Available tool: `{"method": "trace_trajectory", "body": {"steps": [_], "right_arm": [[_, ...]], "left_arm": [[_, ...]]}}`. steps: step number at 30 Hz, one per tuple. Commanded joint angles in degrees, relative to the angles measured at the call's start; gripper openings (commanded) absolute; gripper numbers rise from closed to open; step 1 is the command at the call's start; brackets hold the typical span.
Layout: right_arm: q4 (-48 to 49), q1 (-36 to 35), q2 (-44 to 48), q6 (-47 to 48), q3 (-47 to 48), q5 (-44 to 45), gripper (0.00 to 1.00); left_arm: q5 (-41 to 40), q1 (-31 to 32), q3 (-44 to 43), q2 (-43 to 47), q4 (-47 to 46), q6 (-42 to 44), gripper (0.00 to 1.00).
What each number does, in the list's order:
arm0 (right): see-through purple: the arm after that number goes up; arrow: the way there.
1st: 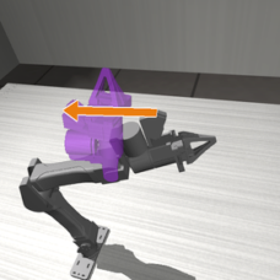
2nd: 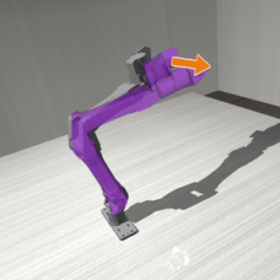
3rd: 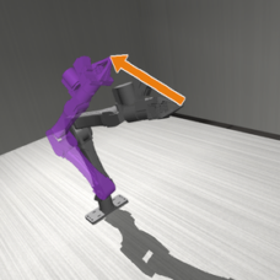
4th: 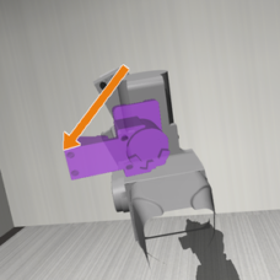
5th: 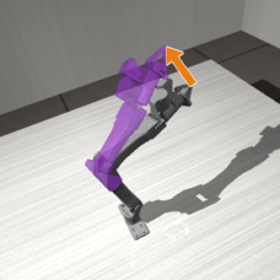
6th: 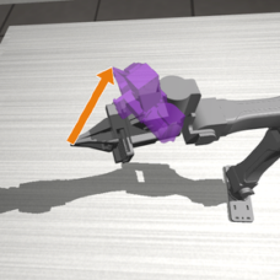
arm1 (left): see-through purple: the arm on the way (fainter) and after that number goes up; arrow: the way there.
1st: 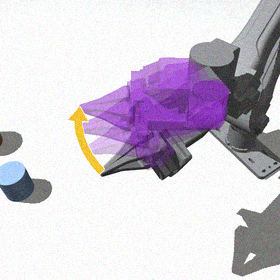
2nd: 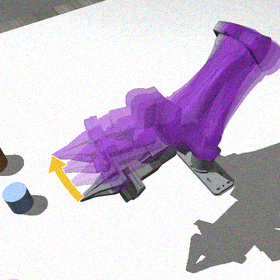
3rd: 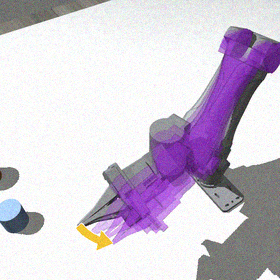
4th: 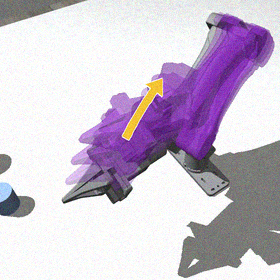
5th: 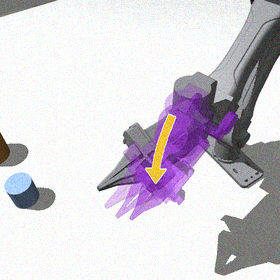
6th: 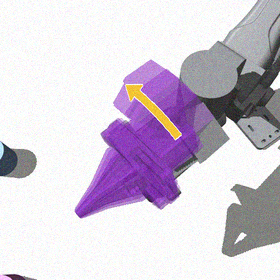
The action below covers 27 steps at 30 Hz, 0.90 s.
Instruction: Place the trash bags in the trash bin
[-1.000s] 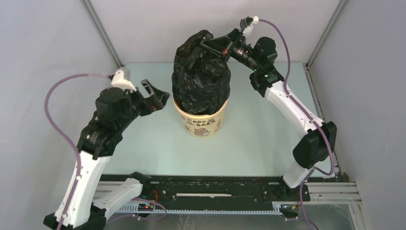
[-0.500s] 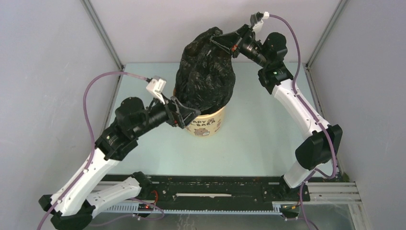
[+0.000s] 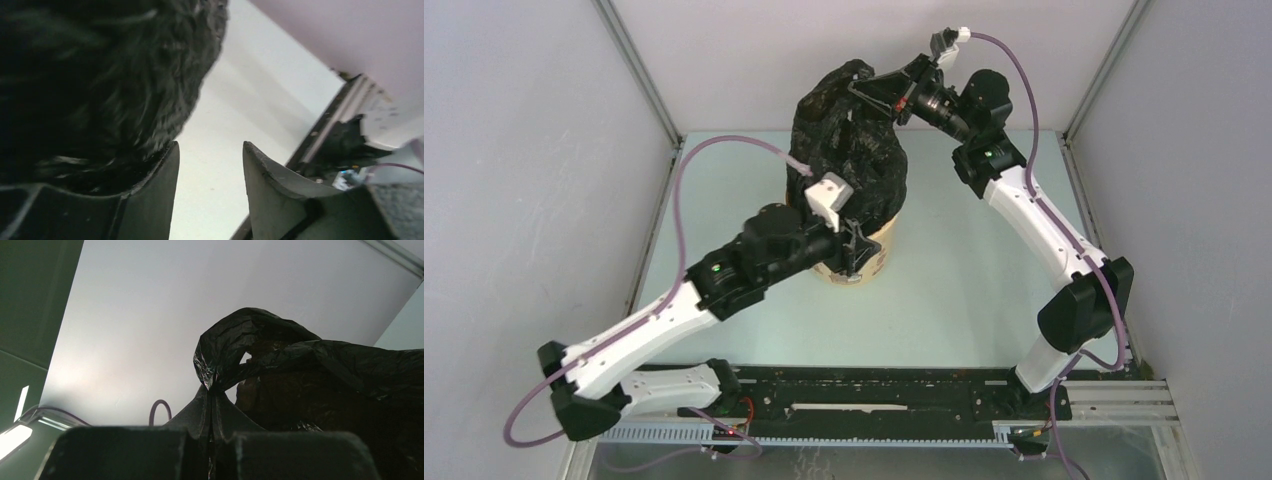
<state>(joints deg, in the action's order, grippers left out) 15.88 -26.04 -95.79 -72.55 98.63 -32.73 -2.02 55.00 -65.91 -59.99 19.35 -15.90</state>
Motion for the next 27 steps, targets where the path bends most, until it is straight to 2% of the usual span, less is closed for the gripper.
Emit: {"method": "trace_trajectory", "body": {"steps": [1,7,16,19,23,27], "right_arm": [[0.0,-0.9,2.9,-0.2,0.0,1.1,0.00],[-2.7,-1.4,4.5,1.6,0.7,1.5,0.00],[-3.5,-3.8,6.7,3.8,-2.5,2.4,0.00],[-3.5,-4.0,6.8,4.7,-4.1,2.0,0.00],[-5.2,-3.8,6.1,7.8,-3.8,1.6,0.00],[-7.8,-3.5,3.9,11.3,-0.8,-1.0,0.00]], "left_arm": [[-7.9,0.3,-2.8,-3.0,-5.1,9.8,0.52],[-21.1,-0.9,-3.1,-6.8,-4.2,11.2,0.50],[-25.4,-2.5,-8.0,-12.8,6.7,5.9,0.45],[-21.4,-2.4,-6.4,-8.9,8.8,3.7,0.53],[-11.2,-2.4,-2.2,1.3,8.9,2.2,0.77],[-2.4,-2.4,-3.5,7.7,12.9,2.0,0.84]]}}
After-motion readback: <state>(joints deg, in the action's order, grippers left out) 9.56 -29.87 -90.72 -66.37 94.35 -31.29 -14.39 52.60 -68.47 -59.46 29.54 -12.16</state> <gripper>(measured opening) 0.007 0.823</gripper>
